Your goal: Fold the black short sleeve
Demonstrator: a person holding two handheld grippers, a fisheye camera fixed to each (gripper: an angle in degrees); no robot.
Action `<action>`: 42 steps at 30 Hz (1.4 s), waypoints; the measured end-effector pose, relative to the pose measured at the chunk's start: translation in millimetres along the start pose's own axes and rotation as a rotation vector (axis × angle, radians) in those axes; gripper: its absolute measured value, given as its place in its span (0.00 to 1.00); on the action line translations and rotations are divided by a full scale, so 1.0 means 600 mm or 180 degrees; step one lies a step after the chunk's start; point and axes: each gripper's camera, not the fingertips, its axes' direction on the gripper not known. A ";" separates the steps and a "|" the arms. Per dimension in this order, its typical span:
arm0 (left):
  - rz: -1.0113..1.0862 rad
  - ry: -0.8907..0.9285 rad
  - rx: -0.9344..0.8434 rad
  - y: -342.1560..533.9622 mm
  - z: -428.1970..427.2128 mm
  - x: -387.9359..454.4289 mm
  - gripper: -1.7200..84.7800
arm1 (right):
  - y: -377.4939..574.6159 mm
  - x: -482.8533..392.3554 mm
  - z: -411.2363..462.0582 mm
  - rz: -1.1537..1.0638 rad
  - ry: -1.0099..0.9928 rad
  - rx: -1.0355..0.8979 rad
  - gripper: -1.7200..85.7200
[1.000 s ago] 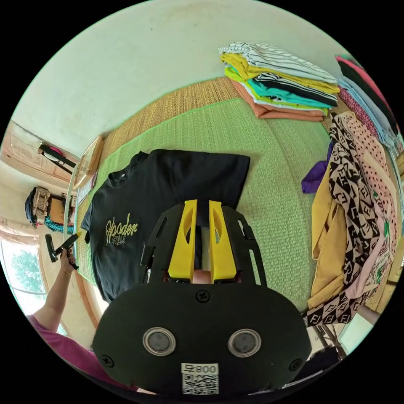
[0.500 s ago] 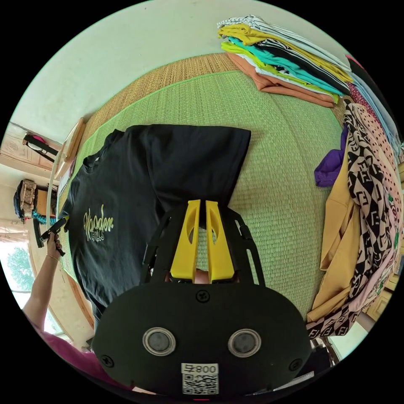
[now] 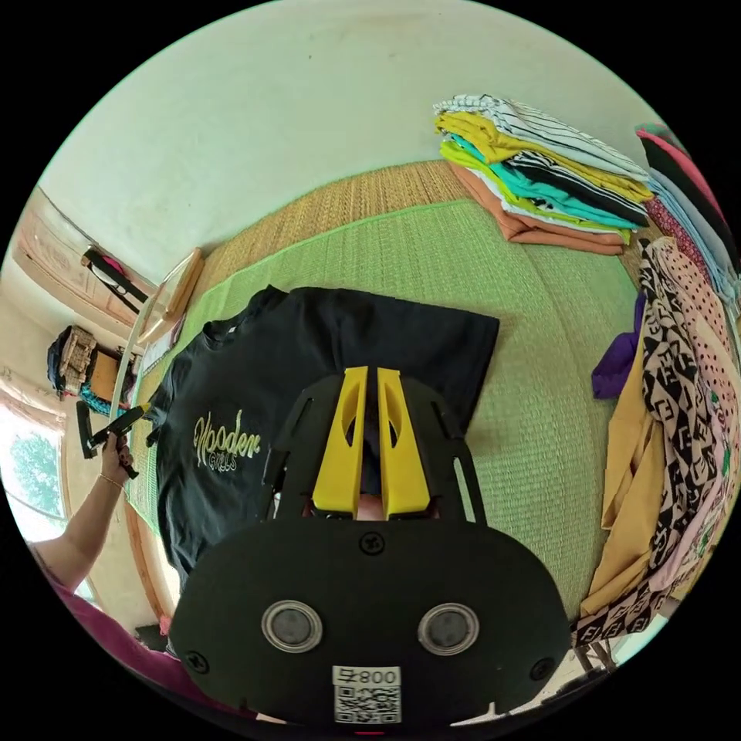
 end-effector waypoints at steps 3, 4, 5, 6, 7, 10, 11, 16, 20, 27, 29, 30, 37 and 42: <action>0.0058 -0.0012 -0.0075 -0.041 0.043 0.002 0.02 | -0.033 -0.044 0.060 -0.0214 -0.0046 -0.0094 0.06; 0.0052 -0.0054 -0.0072 -0.055 0.057 -0.001 0.02 | -0.039 -0.051 0.075 -0.0242 -0.0036 -0.0128 0.06; 0.0008 -0.0141 -0.0097 -0.068 0.072 -0.006 0.02 | -0.048 -0.060 0.107 -0.0284 0.0014 -0.0210 0.06; -0.0011 -0.0180 -0.0118 -0.075 0.079 -0.009 0.02 | -0.057 -0.062 0.139 -0.0288 0.0086 -0.0307 0.05; 0.0000 -0.0202 -0.0165 -0.089 0.092 -0.016 0.02 | -0.061 -0.061 0.154 -0.0278 0.0121 -0.0351 0.05; -0.0089 -0.0159 -0.0053 -0.127 0.104 -0.038 0.02 | -0.083 -0.034 0.190 -0.0149 0.0138 -0.0340 0.02; -0.0096 -0.0185 -0.0059 -0.142 0.109 -0.044 0.02 | -0.097 -0.018 0.194 -0.0068 0.0043 -0.0359 0.02; -0.0078 -0.0083 0.0071 -0.153 0.098 -0.058 0.02 | -0.106 -0.009 0.176 -0.0110 0.0050 -0.0334 0.02; -0.0042 -0.0178 0.0058 -0.092 0.083 -0.082 0.02 | -0.020 -0.011 0.126 -0.0283 0.0072 -0.0191 0.02; -0.0353 -0.0100 0.0173 -0.007 0.045 -0.144 0.02 | 0.094 0.008 0.086 -0.0387 0.0006 -0.0308 0.02; -0.0382 -0.0092 -0.0019 0.015 0.057 -0.164 0.02 | 0.106 0.021 0.095 -0.0336 0.0005 -0.0387 0.02; -0.0455 -0.0095 0.0021 0.021 0.054 -0.168 0.02 | 0.110 0.033 0.081 -0.0225 -0.0104 -0.0357 0.02; -0.0824 -0.0127 0.0117 0.072 0.062 -0.208 0.02 | 0.161 0.054 0.038 -0.0123 -0.0183 -0.0384 0.02; -0.0817 -0.0091 0.0188 0.094 0.070 -0.212 0.02 | 0.209 0.086 -0.056 0.0182 -0.0144 -0.0025 0.01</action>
